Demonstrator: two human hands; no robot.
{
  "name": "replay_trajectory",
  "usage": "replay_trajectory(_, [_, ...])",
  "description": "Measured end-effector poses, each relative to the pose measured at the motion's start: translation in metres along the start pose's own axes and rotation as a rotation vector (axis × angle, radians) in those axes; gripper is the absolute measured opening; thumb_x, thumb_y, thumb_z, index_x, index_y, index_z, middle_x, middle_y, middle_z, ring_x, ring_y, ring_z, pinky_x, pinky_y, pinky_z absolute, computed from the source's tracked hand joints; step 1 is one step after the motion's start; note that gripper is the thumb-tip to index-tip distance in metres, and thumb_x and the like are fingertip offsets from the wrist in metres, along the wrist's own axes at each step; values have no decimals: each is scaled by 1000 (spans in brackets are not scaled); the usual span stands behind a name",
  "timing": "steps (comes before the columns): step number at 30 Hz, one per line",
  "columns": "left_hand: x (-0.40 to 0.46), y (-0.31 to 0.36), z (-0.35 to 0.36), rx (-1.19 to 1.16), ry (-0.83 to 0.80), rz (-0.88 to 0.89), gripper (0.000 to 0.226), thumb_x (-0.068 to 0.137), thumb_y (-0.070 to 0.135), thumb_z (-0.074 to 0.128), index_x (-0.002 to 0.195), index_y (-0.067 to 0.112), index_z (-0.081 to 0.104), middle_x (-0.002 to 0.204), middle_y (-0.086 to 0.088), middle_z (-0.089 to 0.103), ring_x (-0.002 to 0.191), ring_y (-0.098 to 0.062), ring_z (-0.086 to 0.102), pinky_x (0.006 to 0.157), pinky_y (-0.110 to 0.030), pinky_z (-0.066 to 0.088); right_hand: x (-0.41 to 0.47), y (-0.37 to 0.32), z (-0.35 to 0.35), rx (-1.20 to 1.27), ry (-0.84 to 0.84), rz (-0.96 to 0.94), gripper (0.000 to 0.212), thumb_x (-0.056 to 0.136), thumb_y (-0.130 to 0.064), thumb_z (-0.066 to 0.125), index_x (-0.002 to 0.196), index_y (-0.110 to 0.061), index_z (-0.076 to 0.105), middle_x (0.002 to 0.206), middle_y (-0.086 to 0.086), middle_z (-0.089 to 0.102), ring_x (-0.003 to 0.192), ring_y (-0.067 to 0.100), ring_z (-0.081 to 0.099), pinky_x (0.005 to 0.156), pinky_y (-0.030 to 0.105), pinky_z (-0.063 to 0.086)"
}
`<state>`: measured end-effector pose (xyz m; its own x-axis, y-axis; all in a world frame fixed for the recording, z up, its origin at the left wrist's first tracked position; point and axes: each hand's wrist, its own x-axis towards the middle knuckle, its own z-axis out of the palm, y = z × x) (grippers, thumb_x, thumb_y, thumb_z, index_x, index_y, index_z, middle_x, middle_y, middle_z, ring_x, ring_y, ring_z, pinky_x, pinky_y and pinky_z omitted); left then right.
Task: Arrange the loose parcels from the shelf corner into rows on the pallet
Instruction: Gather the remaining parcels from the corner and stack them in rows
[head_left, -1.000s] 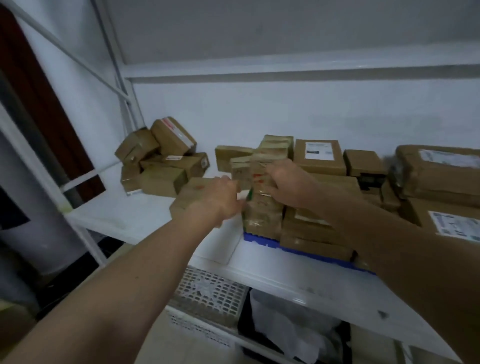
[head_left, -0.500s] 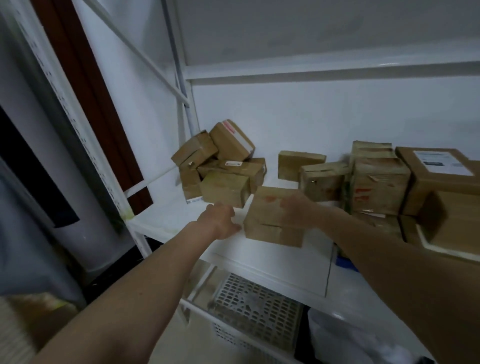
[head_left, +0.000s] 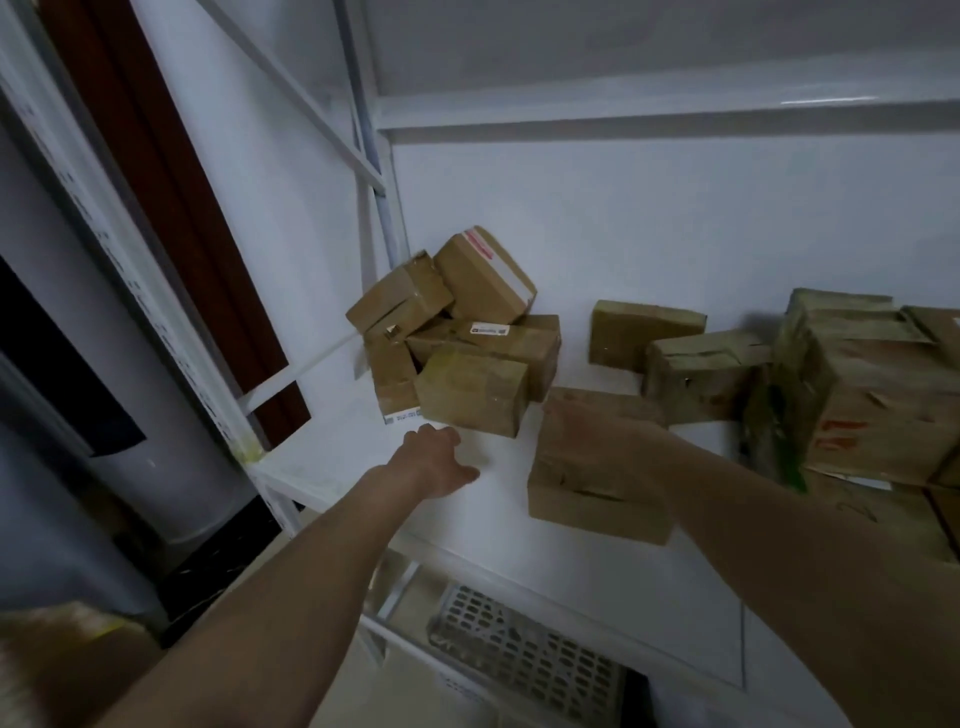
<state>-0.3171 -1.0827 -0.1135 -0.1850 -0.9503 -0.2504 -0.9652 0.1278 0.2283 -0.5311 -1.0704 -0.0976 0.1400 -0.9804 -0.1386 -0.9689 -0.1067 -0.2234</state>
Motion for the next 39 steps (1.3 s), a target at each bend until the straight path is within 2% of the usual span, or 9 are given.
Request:
replay_trajectory(6, [49, -8, -28, -121, 102, -13, 73, 88, 42, 62, 148, 16, 29, 151, -10, 32, 135, -28, 37, 104, -32, 37, 76, -11, -9, 53, -71, -37, 79, 86, -38, 64, 147, -15, 18, 148, 13, 27, 136, 34, 25, 110, 41, 26])
replay_trajectory(11, [84, -13, -33, -260, 160, -23, 69, 88, 38, 64, 145, 16, 31, 147, -9, 37, 135, -29, 34, 106, -34, 35, 127, -7, 2, 107, -87, 28, 88, 80, -42, 70, 144, -10, 19, 148, 15, 23, 137, 36, 20, 111, 43, 25])
replay_trajectory(18, [120, -32, -29, -637, 164, -37, 59, 87, 21, 69, 137, 6, 42, 130, -12, 53, 115, -26, 53, 96, -37, 49, 161, -7, 17, 132, -120, 127, 107, 71, -48, 76, 146, -9, 11, 150, 16, 15, 140, 38, 16, 115, 48, 24])
replay_trajectory(23, [130, -38, -19, -764, 128, -62, 45, 92, 13, 62, 133, 1, 47, 121, -11, 54, 82, -6, 51, 55, -2, 44, 168, -9, 23, 110, -103, 191, 105, 67, -47, 78, 144, -12, 17, 149, 13, 12, 141, 35, 11, 112, 48, 30])
replay_trajectory(25, [128, -42, -11, -794, 122, -58, 56, 90, 12, 64, 139, 4, 40, 133, -12, 50, 95, -11, 56, 69, -5, 46, 167, -14, 27, 119, -97, 204, 104, 68, -46, 78, 144, -13, 16, 149, 12, 11, 141, 34, 10, 112, 49, 30])
replay_trajectory(28, [120, -52, -6, -738, 77, -94, 77, 87, 26, 69, 149, 14, 25, 147, -7, 40, 130, -26, 44, 105, -33, 40, 161, -23, 32, 164, -12, 201, 100, 70, -42, 78, 143, -13, 17, 145, 12, 18, 138, 32, 16, 113, 45, 29])
replay_trajectory(30, [117, -59, -6, -733, 74, -98, 74, 86, 28, 70, 147, 16, 29, 144, -8, 43, 128, -28, 46, 106, -39, 40, 153, -28, 28, 193, 62, 195, 99, 71, -41, 77, 144, -10, 18, 144, 14, 21, 136, 32, 18, 113, 42, 26])
replay_trajectory(34, [106, -65, -16, -731, 170, -25, 64, 86, 27, 70, 141, 10, 40, 136, -10, 52, 120, -27, 52, 97, -33, 45, 128, -30, 5, 312, 199, 226, 97, 69, -39, 78, 142, -6, 23, 141, 14, 27, 131, 32, 24, 107, 41, 32])
replay_trajectory(39, [83, -39, -40, -864, 447, 223, 57, 77, 19, 79, 122, -5, 54, 119, -22, 59, 110, -35, 57, 92, -45, 50, 76, -26, -30, 395, 358, 215, 105, 64, -36, 83, 146, -10, 23, 138, 14, 29, 130, 32, 28, 103, 41, 35])
